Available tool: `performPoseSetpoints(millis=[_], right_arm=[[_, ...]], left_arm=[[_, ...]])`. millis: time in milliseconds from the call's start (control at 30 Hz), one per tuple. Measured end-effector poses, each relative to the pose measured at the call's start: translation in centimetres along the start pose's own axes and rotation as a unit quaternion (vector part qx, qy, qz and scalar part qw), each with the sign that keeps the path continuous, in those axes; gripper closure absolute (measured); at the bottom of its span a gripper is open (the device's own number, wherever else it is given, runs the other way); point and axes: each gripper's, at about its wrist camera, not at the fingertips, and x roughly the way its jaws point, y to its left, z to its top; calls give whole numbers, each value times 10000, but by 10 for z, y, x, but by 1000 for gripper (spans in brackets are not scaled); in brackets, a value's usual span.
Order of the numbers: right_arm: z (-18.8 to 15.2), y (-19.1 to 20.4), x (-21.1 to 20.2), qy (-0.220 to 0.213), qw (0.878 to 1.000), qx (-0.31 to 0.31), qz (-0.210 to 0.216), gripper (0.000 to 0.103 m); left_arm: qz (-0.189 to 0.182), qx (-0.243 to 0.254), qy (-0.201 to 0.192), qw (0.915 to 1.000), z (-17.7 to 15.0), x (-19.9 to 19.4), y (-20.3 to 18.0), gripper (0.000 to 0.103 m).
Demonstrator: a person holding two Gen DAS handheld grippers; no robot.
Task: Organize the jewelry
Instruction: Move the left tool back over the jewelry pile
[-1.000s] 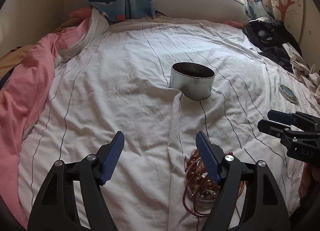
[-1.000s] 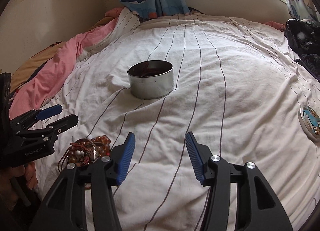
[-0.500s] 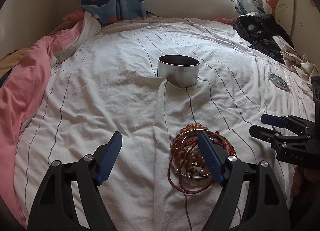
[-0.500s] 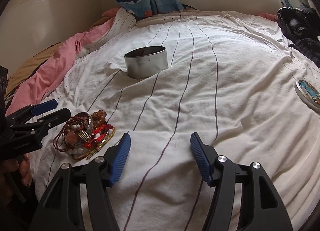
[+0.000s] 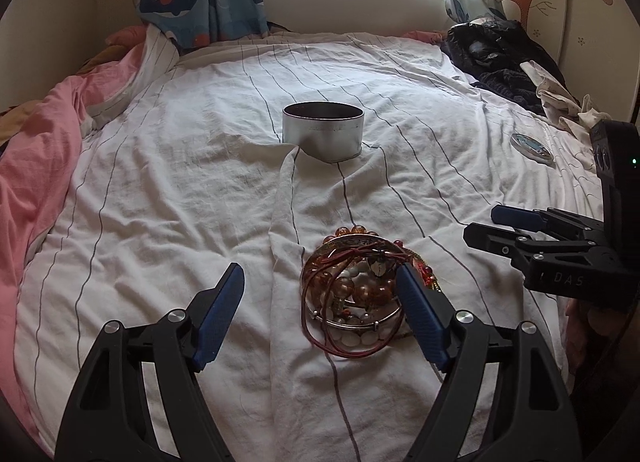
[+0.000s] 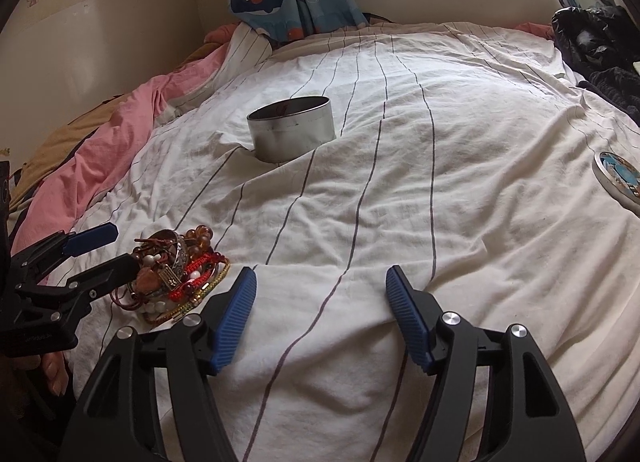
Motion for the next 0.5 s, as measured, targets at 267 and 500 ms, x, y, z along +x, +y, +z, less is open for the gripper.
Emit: performPoseSetpoints(millis=[267,500], right_arm=[[-1,0,0,-4,10000,15,30,36],[-1,0,0,-1,10000,23,34,36]], left_arm=[[-221,-112,127,9996,-1,2,3,64],[-312,-52,96,9995,0,-1,0,101]])
